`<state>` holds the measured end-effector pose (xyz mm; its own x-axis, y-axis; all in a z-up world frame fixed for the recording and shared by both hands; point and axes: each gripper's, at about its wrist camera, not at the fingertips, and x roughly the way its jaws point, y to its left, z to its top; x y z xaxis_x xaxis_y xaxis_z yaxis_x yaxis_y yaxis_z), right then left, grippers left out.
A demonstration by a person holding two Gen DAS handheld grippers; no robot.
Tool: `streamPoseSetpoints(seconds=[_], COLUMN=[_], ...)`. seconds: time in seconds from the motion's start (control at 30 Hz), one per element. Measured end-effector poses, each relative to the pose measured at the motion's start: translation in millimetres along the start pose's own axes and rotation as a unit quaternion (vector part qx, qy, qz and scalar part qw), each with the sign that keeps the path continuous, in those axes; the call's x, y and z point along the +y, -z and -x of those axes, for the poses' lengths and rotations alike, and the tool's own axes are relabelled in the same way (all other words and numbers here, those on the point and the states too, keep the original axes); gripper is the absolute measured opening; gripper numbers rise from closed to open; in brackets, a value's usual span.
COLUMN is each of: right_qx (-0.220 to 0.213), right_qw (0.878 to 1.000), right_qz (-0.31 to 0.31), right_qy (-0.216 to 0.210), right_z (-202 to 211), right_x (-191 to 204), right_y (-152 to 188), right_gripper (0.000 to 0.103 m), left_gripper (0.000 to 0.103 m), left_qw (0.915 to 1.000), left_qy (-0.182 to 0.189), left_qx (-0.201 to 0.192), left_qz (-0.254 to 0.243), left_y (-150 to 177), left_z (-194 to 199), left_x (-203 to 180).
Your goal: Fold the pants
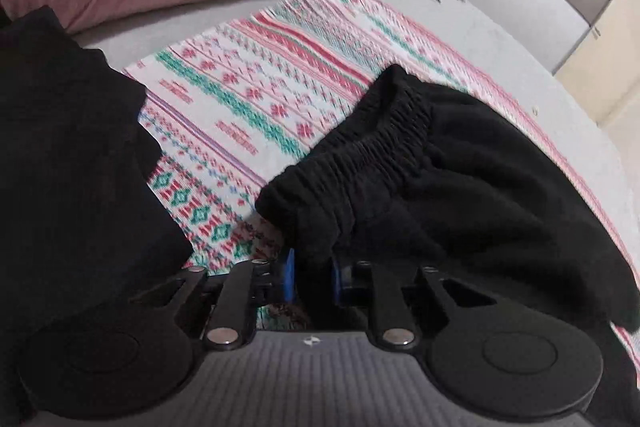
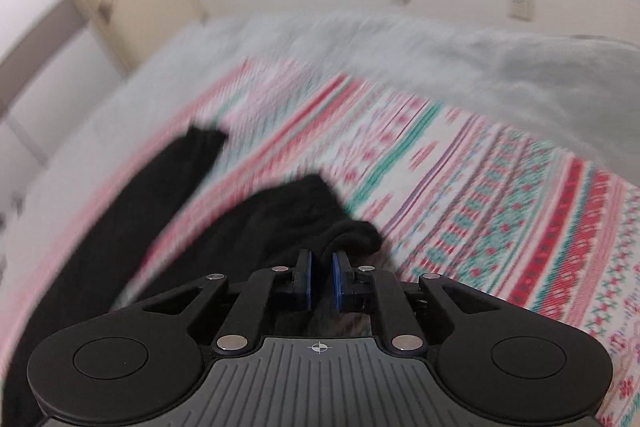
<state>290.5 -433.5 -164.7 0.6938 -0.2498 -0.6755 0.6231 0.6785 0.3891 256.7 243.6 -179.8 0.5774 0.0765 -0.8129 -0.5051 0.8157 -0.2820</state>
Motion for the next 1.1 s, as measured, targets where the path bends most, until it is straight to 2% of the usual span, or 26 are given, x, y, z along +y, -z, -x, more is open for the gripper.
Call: streamPoseSetpoints(seconds=[0.03, 0.07, 0.1, 0.13, 0.17, 0.23, 0.33, 0.37, 0.47, 0.53, 0.6, 0.63, 0.67, 0.7, 0.8, 0.87, 0.9, 1.0, 1.1], right_qx=[-0.013, -0.025, -0.030, -0.030, -0.030, -0.045, -0.056, -0.050, -0.021, -0.002, 0.017, 0.027, 0.035, 0.040, 0.040, 0.037, 0.038, 0.042, 0.039], right_qw=[1.000, 0.999, 0.999, 0.998, 0.998, 0.997, 0.997, 0.998, 0.999, 0.999, 0.997, 0.996, 0.995, 0.994, 0.994, 0.995, 0.995, 0.995, 0.995], right_qz=[-0.002, 0.007, 0.019, 0.023, 0.012, -0.028, -0.050, -0.043, -0.028, -0.030, -0.035, -0.037, -0.038, -0.039, -0.033, -0.030, -0.028, -0.020, -0.002], right_qy=[0.007, 0.020, 0.035, 0.047, 0.059, 0.060, 0.030, 0.017, -0.024, -0.045, -0.065, -0.075, -0.085, -0.092, -0.091, -0.085, -0.085, -0.088, -0.092], right_z=[5.2, 8.2, 7.5, 5.5, 3.5, 5.7, 5.5, 2.0, -8.3, -13.7, -18.4, -19.2, -21.0, -21.6, -26.0, -27.3, -28.6, -31.8, -29.3], right_x=[0.4, 1.8, 3.0, 4.5, 2.7, -1.9, 4.2, 11.7, 33.3, 44.7, 51.7, 55.3, 59.1, 61.4, 70.0, 76.2, 78.2, 84.4, 90.9], right_y=[-1.1, -2.4, -3.8, -3.9, -5.9, -9.5, -13.7, -13.3, -8.6, -2.4, 2.9, 4.8, 5.8, 5.9, 6.4, 9.0, 9.7, 12.9, 16.5], right_gripper=[0.017, 0.024, 0.029, 0.051, 0.069, 0.069, 0.069, 0.070, 0.070, 0.070, 0.070, 0.070, 0.070, 0.070, 0.070, 0.070, 0.070, 0.070, 0.070], left_gripper=[0.059, 0.077, 0.086, 0.091, 0.091, 0.091, 0.103, 0.103, 0.103, 0.103, 0.101, 0.091, 0.078, 0.077, 0.070, 0.062, 0.061, 0.060, 0.059], left_qw=[1.0000, 0.9998, 0.9994, 0.9984, 0.9969, 0.9958, 0.9944, 0.9918, 0.9862, 0.9868, 0.9896, 0.9858, 0.9783, 0.9723, 0.9633, 0.9662, 0.9667, 0.9599, 0.9623], left_qy=[-0.006, -0.017, -0.031, -0.043, -0.046, -0.022, 0.035, 0.037, 0.008, -0.007, -0.026, -0.043, -0.062, -0.071, -0.090, -0.093, -0.095, -0.113, -0.114], left_qx=[0.007, 0.002, -0.012, -0.032, -0.056, -0.083, -0.086, -0.096, -0.103, -0.073, -0.026, -0.042, -0.055, -0.062, -0.075, -0.084, -0.092, -0.123, -0.121], left_qz=[0.002, 0.008, 0.014, 0.020, 0.029, 0.032, -0.050, -0.076, -0.129, -0.145, -0.139, -0.157, -0.190, -0.214, -0.242, -0.225, -0.219, -0.225, -0.215], left_y=[-0.4, -1.1, -2.9, -5.9, -11.2, -24.2, -50.2, -55.2, -69.5, -73.9, -70.9, -65.9, -62.2, -58.6, -52.5, -55.0, -57.7, -58.7, -61.0], left_z=[0.9, 4.6, 10.1, 15.8, 22.3, 27.3, 7.5, -2.6, -44.2, -79.2, -108.1, -110.5, -110.7, -110.4, -114.7, -113.1, -110.1, -103.4, -107.0], left_x=[0.8, 2.6, 4.4, 5.7, 5.6, -3.2, -44.5, -57.4, -85.8, -90.7, -89.7, -98.0, -107.2, -114.6, -121.6, -118.3, -117.8, -117.3, -113.4])
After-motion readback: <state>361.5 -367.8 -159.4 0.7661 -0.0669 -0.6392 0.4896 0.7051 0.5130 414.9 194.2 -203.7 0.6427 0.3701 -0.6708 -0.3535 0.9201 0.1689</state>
